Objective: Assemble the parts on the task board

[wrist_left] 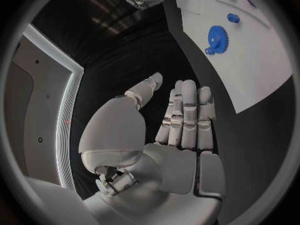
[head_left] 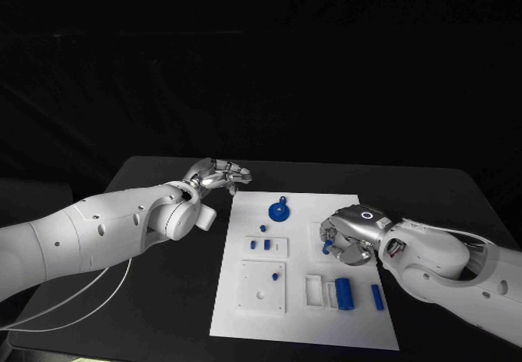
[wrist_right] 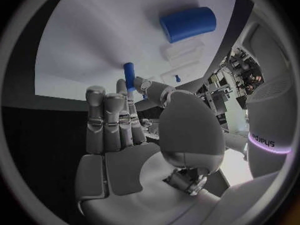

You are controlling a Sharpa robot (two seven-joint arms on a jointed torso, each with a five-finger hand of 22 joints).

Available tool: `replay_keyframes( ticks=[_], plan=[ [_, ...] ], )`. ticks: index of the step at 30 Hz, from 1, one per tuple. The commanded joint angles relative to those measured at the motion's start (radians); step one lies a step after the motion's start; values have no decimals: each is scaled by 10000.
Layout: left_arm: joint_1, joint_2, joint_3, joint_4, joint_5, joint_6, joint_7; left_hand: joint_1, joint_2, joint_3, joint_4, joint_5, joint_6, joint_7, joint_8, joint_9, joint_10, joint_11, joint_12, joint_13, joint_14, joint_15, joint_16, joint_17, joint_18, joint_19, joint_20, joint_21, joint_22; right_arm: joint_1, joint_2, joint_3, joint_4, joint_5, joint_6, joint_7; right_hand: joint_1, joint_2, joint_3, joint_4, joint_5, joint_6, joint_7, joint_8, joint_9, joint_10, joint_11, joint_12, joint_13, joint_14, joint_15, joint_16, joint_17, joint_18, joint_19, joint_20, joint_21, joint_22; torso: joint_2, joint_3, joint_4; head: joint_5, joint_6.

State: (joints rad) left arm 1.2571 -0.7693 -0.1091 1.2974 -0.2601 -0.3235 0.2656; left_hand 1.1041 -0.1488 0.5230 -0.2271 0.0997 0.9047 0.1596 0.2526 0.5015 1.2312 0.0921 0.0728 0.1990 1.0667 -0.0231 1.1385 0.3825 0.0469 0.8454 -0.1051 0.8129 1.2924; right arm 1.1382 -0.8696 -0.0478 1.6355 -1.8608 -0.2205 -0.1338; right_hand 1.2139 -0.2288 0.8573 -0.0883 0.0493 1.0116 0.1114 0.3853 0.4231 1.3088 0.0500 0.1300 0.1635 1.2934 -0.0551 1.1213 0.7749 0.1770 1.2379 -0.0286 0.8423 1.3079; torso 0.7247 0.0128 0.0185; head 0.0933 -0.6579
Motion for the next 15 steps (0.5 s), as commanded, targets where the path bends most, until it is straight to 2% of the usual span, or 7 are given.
replay_keyframes(
  ticks=[1, 9, 15],
  plan=[
    [4, 19, 7, 8, 55, 129, 109, -70, 68, -38, 27, 19, -57, -11, 62, -10, -76, -6, -31, -13, 42, 35, -20, 17, 155, 39, -134, -6, 9, -11, 16, 1, 41, -323, -340, -51, 85, 46, 70, -4, -6, 101, 4, 49, 67, 78, -19, 29, 45, -7, -92, 37, -17, 848, 80, -11, 50, 170, 1, 3, 2, -18, 5],
    [2, 18, 7, 22, 56, 151, 119, -93, 68, -47, 40, 14, -59, -9, 64, -13, -83, -2, -32, -15, 39, 38, -21, 20, 154, 38, -130, -8, 13, -11, 8, 3, 3, -387, -462, -52, 102, -15, 111, 37, -6, 158, -25, 94, 113, 142, -47, 60, 123, 2, -119, 40, -26, 848, 110, -27, 91, 177, 3, 2, 6, -69, -8],
    [1, 18, 7, 18, 56, 150, 120, -101, 63, -52, 43, 12, -59, -9, 65, -14, -88, -1, -33, -16, 37, 39, -23, 21, 155, 37, -129, -9, 16, -11, -65, 8, 189, -381, -541, -30, 108, -29, 121, 48, -6, 172, -33, 105, 126, 158, -54, 67, 144, 5, -127, 40, -28, 848, 113, -32, 98, 177, 3, 3, 0, -51, -20]
  ],
)
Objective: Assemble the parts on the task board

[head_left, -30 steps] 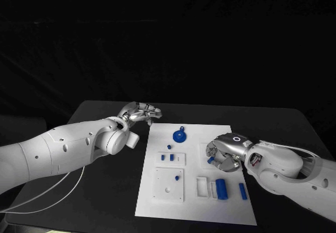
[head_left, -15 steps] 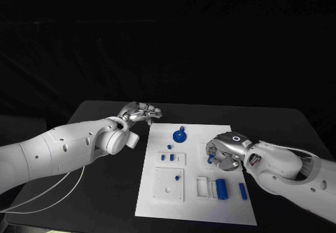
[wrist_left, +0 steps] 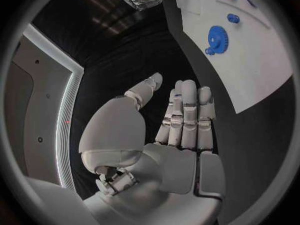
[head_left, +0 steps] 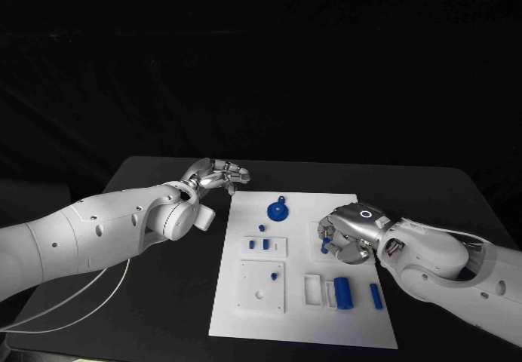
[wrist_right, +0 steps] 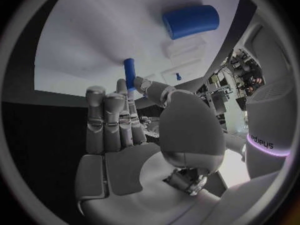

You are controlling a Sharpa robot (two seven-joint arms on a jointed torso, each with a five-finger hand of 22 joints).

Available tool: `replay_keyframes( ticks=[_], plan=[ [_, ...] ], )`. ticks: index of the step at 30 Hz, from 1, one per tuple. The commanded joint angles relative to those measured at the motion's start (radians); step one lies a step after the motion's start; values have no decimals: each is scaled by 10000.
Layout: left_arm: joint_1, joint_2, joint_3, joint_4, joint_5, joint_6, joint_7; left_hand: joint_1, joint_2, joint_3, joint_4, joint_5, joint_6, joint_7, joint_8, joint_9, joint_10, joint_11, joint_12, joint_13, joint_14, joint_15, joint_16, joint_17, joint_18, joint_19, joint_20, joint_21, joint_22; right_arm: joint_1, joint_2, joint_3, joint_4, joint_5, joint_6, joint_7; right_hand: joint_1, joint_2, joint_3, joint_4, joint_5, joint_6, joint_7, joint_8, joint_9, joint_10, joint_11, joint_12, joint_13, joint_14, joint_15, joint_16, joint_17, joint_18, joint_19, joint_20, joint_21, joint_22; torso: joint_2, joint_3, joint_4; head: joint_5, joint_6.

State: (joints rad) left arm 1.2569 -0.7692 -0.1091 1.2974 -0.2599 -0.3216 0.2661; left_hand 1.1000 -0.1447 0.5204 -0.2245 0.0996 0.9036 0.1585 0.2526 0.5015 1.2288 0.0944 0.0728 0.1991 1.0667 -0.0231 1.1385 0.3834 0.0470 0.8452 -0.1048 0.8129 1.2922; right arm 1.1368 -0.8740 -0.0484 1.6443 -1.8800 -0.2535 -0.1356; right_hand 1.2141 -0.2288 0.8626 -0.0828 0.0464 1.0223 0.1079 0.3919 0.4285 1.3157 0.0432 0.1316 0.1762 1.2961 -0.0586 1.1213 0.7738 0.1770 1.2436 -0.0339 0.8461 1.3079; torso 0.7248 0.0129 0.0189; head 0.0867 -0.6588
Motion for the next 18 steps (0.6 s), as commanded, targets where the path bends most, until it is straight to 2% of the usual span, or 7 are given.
replay_keyframes(
  ticks=[1, 3, 6, 9, 18],
  plan=[
    [3, 15, 7, 18, 55, 131, 115, -61, 22, -26, 17, 13, -49, 1, 66, -14, -65, -24, -34, -17, 36, 40, -23, 13, 154, 39, -132, -10, 17, 2, -45, 21, 161, -171, -224, -8, 109, -31, 71, -5, 24, 68, 1, 41, 74, 93, 11, 53, 23, -22, -93, 40, -18, 848, 58, 20, 62, 177, 2, 3, -5, 16, -15],
    [2, 19, 7, 12, 55, 131, 114, -62, 21, -27, 17, 12, -49, 1, 66, -15, -66, -23, -34, -18, 36, 40, -23, 13, 155, 38, -132, -10, 18, 2, -104, 66, 328, -108, -296, 18, 111, -39, 77, 1, 24, 73, -2, 45, 80, 99, 8, 55, 33, -21, -97, 41, -19, 847, 60, 18, 65, 176, 1, 4, -7, 22, -20],
    [0, 23, 7, 9, 55, 127, 117, -65, 22, -27, 19, 13, -50, 1, 67, -15, -68, -23, -34, -18, 35, 40, -23, 14, 156, 38, -131, -11, 19, 4, -188, 209, 634, -52, -486, 113, 120, -49, 88, 6, 24, 79, -7, 50, 86, 106, 4, 58, 45, -18, -101, 42, -20, 847, 65, 14, 69, 175, -2, 7, -7, 34, -32],
    [0, 32, 7, 5, 55, 121, 121, -67, 23, -28, 21, 13, -51, 1, 67, -16, -71, -22, -35, -19, 34, 41, -24, 15, 156, 38, -131, -12, 20, 5, -234, 275, 862, -52, -717, 214, 132, -59, 100, 9, 24, 86, -11, 56, 93, 113, -1, 61, 57, -14, -105, 46, -20, 847, 71, 9, 73, 173, 0, 4, -6, 43, -40],
    [-2, 35, 7, -1, 55, 105, 130, -66, 24, -28, 20, 15, -52, 1, 68, -18, -74, -22, -34, -19, 33, 41, -25, 17, 159, 37, -131, -14, 23, 7, -4, 306, 1182, 117, -1010, 447, 162, -95, 137, 27, 24, 104, -20, 69, 114, 128, -11, 65, 95, 0, -115, 60, -17, 847, 93, -6, 87, 168, 2, 0, 7, 84, -68]
  ],
)
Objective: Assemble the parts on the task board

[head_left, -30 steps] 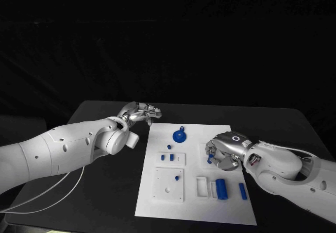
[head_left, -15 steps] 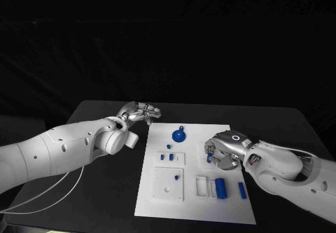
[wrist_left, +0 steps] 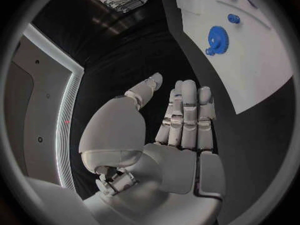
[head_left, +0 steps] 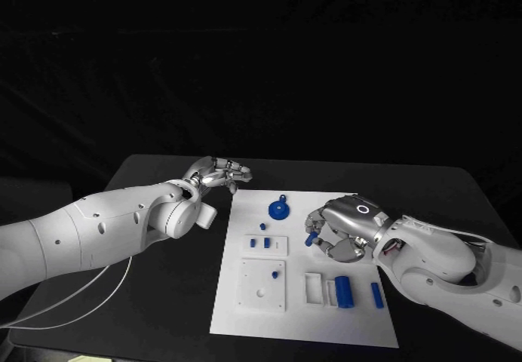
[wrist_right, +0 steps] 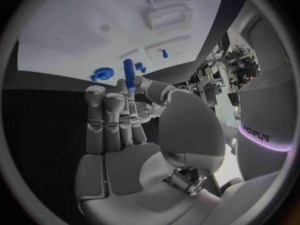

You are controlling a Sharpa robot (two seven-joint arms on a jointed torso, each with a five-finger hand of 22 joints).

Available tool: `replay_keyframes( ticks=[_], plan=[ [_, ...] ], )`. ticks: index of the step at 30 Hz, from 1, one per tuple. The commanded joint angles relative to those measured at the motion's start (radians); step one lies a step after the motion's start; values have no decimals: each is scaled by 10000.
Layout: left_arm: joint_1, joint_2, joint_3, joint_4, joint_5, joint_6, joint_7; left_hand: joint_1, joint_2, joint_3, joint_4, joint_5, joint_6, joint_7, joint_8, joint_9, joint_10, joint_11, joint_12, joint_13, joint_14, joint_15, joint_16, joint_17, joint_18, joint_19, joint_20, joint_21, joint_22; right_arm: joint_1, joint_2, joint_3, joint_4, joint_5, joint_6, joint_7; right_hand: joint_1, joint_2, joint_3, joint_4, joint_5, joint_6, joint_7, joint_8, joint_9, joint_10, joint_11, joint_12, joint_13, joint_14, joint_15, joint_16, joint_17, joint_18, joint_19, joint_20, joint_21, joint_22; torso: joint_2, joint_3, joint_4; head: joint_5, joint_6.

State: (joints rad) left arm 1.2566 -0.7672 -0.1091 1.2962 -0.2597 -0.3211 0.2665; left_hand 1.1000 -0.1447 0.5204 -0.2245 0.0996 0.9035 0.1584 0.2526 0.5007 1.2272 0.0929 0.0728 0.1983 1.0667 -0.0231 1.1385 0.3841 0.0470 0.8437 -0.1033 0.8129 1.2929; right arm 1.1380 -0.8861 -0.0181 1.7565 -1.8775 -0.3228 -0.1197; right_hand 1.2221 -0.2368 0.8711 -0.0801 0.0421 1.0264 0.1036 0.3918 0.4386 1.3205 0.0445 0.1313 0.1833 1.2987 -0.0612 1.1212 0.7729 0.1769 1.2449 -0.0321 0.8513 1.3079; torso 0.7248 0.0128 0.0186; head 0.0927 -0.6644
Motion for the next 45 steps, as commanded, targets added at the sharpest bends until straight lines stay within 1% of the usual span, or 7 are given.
replay_keyframes(
  ticks=[1, 5, 12, 16, 23, 33, 45],
  plan=[
    [1, 14, 7, 14, 54, 97, 127, -66, 24, -28, 20, 15, -51, 3, 69, -10, -58, -8, -34, -11, 33, 41, -25, 10, 159, 53, -146, -15, 17, -5, 204, 2, 72, 113, -305, 307, 83, -16, 54, 2, 66, 64, 22, 71, 15, 80, -24, 69, 25, -25, -90, 61, -7, 849, 81, -25, 35, 167, 0, 2, 7, 32, -24],
    [0, 37, 7, 10, 54, 90, 133, -65, 26, -27, 20, 16, -51, 3, 70, -11, -58, -8, -33, -11, 33, 41, -25, 11, 161, 53, -146, -15, 18, -6, 644, -29, 86, 196, -271, 398, 82, -19, 56, 7, 66, 63, 22, 71, 17, 79, -24, 68, 30, -25, -90, 61, -8, 849, 83, -26, 37, 166, -2, -6, -10, 104, -57],
    [0, 82, 7, -11, 68, 95, 141, -63, 27, -26, 19, 17, -52, 2, 71, -12, -59, -8, -31, -11, 34, 41, -25, 13, 163, 53, -146, -17, 21, -21, 1574, -282, 72, 196, -266, 555, 80, -12, 62, 18, 66, 54, 25, 67, 20, 72, -23, 62, 38, -26, -89, 61, -9, 849, 84, -27, 37, 164, -3, -7, 9, 150, -89],
    [1, 96, 7, -23, 85, 88, 132, -63, 28, -26, 19, 17, -51, 2, 73, -12, -58, -8, -30, -11, 34, 41, -25, 15, 164, 54, -145, -17, 22, -31, 1900, -546, -58, 202, -189, 610, 83, -2, 66, 18, 66, 48, 26, 64, 22, 68, -23, 59, 43, -26, -89, 60, -10, 849, 85, -30, 38, 163, 1, -3, 21, 196, -122],
    [0, 186, 9, -57, 86, 97, 151, -63, 31, -26, 19, 17, -52, 2, 74, -13, -58, -8, -29, -11, 35, 41, -25, 17, 165, 54, -145, -19, 24, -145, 2240, -826, -225, 219, 62, 712, 84, 21, 66, 14, 66, 32, 32, 57, 26, 56, -20, 50, 56, -30, -86, 57, -13, 849, 83, -34, 37, 160, 2, -20, 9, 270, -191],
    [2, 223, 9, -126, 86, 102, 143, -63, 33, -26, 19, 15, -54, 2, 76, -15, -59, -8, -28, -11, 35, 41, -25, 20, 167, 55, -144, -20, 28, -512, 2327, -964, -328, 242, 240, 798, 79, 36, 56, 1, 66, 23, 35, 55, 33, 48, -17, 44, 69, -34, -84, 56, -15, 849, 77, -36, 38, 160, -3, -1, 2, 400, -303],
    [2, 257, 9, -138, 86, 130, 138, -63, 35, -26, 18, 15, -55, 2, 77, -17, -60, -8, -27, -12, 35, 41, -25, 22, 168, 55, -143, -22, 30, -578, 2301, -1008, -452, 71, 407, 776, 80, 43, 51, -14, 66, 17, 36, 53, 38, 44, -16, 40, 79, -37, -82, 55, -17, 849, 71, -38, 39, 161, 1, 5, -3, 441, -331]
  ],
)
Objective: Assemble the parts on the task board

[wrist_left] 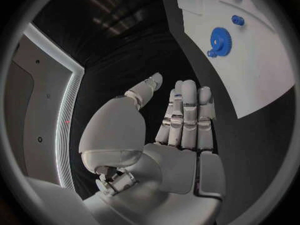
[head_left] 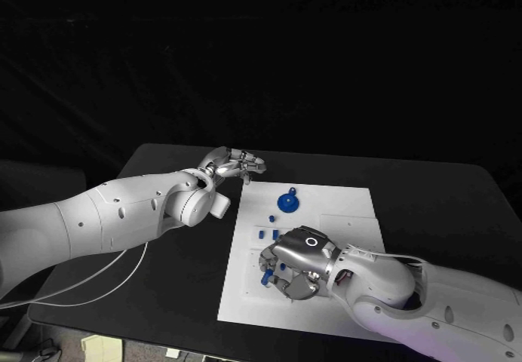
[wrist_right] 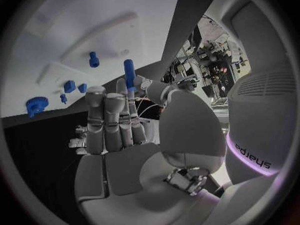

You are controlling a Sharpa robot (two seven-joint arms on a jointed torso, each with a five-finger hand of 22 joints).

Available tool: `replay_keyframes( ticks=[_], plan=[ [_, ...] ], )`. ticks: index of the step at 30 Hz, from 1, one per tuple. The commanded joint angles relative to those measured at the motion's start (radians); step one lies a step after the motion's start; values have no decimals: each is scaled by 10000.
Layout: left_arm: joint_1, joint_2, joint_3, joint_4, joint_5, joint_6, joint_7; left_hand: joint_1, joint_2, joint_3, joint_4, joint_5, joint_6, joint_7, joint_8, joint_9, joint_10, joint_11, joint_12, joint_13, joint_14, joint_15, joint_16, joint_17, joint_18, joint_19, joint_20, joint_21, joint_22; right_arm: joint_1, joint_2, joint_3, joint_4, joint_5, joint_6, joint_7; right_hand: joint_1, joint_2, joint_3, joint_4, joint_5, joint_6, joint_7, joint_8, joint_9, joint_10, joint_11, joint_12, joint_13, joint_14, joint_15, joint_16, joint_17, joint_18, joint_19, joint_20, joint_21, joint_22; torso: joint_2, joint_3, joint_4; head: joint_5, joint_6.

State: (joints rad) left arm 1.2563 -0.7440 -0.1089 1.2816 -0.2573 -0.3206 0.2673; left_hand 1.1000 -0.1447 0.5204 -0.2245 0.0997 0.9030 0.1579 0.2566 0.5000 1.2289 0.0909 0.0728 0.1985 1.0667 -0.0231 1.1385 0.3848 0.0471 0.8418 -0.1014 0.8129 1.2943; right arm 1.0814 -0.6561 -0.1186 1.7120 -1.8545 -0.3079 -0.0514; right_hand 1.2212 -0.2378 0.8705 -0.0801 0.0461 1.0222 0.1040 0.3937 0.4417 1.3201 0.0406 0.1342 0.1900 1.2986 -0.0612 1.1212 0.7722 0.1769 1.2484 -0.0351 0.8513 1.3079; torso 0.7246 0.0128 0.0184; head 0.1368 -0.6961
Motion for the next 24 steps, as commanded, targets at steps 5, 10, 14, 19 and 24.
replay_keyframes(
  ticks=[5, 10, 14, 19, 24],
  plan=[
    [4, 35, 7, -13, 61, 135, 130, -64, 36, -27, 18, 14, -52, 7, 37, -10, -79, 13, -26, -14, 35, 41, -25, 17, 168, 73, -161, -23, 18, -22, 0, -9, -28, -281, 386, 54, 88, 56, 54, -21, 25, 59, 32, 35, 9, 48, 23, 10, 17, -36, -82, 55, -10, 849, 34, -9, 40, 162, 2, 5, -5, -11, -24],
    [4, 37, 7, -16, 61, 139, 131, -65, 38, -28, 19, 14, -53, 8, 38, -11, -80, 13, -26, -14, 34, 42, -26, 18, 168, 73, -161, -24, 19, -28, 7, -21, -69, -309, 531, 39, 86, 58, 50, -30, 25, 59, 32, 36, 13, 47, 24, 9, 23, -38, -82, 56, -10, 849, 31, -9, 42, 163, 0, 1, -1, -21, -48],
    [4, 35, 7, -18, 61, 138, 129, -66, 39, -28, 20, 14, -54, 8, 39, -12, -81, 13, -26, -14, 34, 42, -26, 19, 169, 74, -160, -25, 21, -39, 20, -38, -98, -437, 523, -42, 84, 63, 46, -39, 25, 58, 32, 36, 16, 46, 24, 8, 28, -39, -82, 56, -10, 849, 28, -9, 43, 164, -1, -2, 2, -23, -46],
    [4, 39, 7, -16, 61, 143, 129, -67, 40, -29, 19, 14, -55, 8, 39, -13, -82, 14, -26, -14, 34, 42, -27, 20, 169, 74, -160, -26, 22, -64, 42, -45, -123, -825, 486, -203, 90, 62, 47, -59, 25, 59, 30, 38, 22, 46, 23, 6, 38, -41, -82, 58, -10, 849, 22, -10, 46, 166, 2, -1, 2, -21, -45],
    [4, 33, 7, -12, 61, 136, 132, -67, 41, -29, 19, 14, -56, 8, 40, -14, -82, 14, -25, -14, 34, 42, -27, 21, 170, 74, -159, -27, 23, -73, 80, -50, -152, -910, 533, -256, 92, 60, 48, -68, 26, 61, 29, 39, 25, 47, 22, 6, 44, -41, -83, 59, -9, 849, 20, -11, 47, 166, 1, -4, 5, -19, -39]
  ],
)
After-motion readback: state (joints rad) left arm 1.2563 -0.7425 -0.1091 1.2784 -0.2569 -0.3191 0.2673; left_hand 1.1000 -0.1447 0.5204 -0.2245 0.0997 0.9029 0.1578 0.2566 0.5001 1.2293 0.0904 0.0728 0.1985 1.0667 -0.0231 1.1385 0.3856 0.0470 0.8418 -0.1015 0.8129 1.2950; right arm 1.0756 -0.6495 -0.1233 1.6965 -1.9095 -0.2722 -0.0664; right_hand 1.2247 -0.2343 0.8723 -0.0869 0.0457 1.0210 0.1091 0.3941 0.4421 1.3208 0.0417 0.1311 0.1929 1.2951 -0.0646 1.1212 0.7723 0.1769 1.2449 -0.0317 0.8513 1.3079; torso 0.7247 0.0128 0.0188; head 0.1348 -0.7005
